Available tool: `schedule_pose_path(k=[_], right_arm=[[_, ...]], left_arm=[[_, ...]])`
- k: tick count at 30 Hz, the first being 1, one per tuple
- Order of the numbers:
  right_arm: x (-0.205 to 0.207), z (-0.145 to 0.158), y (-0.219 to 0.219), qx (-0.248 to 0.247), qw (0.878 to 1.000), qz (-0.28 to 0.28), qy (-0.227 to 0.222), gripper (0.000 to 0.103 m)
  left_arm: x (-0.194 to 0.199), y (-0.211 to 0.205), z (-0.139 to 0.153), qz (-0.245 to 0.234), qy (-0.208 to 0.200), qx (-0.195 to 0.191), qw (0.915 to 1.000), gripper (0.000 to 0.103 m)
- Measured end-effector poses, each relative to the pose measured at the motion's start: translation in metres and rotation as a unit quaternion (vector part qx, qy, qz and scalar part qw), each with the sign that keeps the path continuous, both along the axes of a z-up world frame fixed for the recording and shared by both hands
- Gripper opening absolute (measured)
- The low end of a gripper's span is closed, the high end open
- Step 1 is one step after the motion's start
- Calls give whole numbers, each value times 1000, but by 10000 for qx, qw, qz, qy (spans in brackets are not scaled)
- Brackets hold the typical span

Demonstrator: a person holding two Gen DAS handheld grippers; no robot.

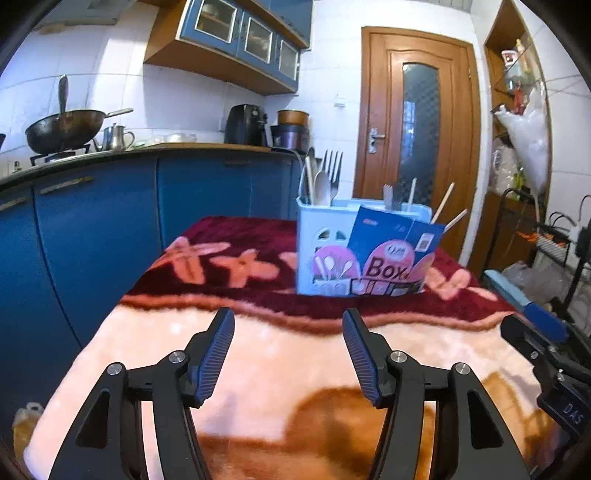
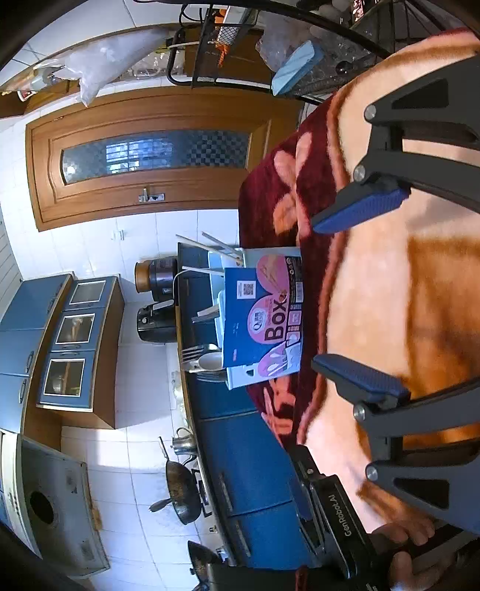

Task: Organize utensils

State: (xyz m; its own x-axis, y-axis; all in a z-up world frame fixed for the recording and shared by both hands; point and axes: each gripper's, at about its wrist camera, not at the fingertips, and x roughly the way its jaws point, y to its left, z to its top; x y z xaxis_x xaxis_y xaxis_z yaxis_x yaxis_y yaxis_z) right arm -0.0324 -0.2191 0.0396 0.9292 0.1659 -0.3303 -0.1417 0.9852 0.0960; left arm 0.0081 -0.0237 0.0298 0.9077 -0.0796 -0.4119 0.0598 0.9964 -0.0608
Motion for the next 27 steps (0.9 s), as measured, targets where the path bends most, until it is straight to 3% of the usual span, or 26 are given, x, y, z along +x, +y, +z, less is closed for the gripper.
schedule_pose_path(k=[6,27], right_arm=[[3,-6,-2,-7,9999,-136,-20,79],[3,-7,-6,45,9998,-170,-18,81]], left_arm=[[1,-4,-7,28,79,99,9999,63],[-1,-6,-7,118,48,199,9997,63]])
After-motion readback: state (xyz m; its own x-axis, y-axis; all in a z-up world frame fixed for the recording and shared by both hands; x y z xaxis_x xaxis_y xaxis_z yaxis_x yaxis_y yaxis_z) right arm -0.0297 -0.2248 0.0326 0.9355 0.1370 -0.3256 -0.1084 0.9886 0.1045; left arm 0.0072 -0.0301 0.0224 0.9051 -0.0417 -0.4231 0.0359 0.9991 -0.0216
